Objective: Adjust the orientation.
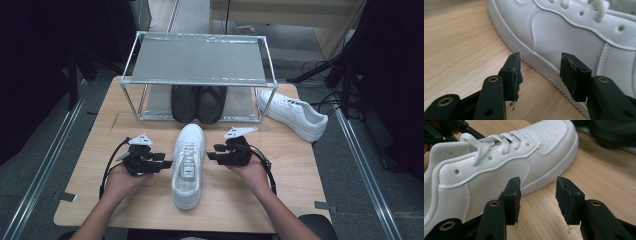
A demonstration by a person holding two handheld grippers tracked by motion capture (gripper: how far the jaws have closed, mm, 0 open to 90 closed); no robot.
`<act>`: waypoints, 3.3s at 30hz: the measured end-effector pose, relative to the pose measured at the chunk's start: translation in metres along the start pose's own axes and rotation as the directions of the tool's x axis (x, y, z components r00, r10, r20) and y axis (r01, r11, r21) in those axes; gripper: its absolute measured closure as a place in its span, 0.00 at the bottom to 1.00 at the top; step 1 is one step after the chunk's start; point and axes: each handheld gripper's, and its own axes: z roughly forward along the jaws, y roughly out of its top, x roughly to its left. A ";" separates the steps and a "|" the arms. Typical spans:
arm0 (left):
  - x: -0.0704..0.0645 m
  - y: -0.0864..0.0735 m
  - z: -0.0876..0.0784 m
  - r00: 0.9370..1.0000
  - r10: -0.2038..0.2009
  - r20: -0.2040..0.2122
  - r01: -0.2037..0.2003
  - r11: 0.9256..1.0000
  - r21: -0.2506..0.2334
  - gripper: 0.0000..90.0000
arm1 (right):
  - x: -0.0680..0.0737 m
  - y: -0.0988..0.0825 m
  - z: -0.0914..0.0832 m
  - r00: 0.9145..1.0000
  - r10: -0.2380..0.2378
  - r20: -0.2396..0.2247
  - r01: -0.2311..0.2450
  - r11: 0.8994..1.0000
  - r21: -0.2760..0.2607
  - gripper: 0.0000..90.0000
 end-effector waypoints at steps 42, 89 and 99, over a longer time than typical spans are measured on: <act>0.009 -0.001 0.003 1.000 -0.009 -0.008 0.009 1.000 0.002 0.45 | -0.094 -0.017 -0.092 0.970 0.152 0.189 -0.134 0.986 -0.102 0.58; 0.006 -0.001 0.006 1.000 0.030 0.006 -0.031 0.999 0.030 0.44 | -0.189 -0.010 -0.184 0.850 0.296 0.435 -0.214 0.950 -0.228 0.64; 0.006 -0.001 0.006 0.999 0.034 0.009 -0.034 0.999 0.030 0.44 | -0.208 -0.024 -0.163 0.837 0.317 0.446 -0.266 0.948 -0.173 0.63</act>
